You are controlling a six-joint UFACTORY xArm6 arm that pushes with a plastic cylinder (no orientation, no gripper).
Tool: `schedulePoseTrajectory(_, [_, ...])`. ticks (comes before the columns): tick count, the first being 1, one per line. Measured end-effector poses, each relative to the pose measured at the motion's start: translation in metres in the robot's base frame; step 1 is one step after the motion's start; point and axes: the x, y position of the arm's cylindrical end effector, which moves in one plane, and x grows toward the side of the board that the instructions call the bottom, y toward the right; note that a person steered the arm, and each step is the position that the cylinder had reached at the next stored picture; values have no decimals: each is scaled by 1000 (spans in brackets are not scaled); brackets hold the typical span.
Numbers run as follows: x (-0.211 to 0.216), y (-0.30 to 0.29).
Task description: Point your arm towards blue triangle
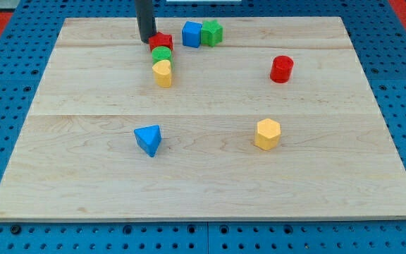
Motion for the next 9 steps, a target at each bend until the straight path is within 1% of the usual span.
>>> schedulePoseTrajectory(1, [3, -1])
schedulePoseTrajectory(2, [0, -24])
schedulePoseTrajectory(3, [34, -55])
schedulePoseTrajectory(4, [99, -58])
schedulePoseTrajectory(6, [248, -49])
schedulePoseTrajectory(7, [311, -42])
schedulePoseTrajectory(8, [311, -1])
schedulePoseTrajectory(9, [300, 43])
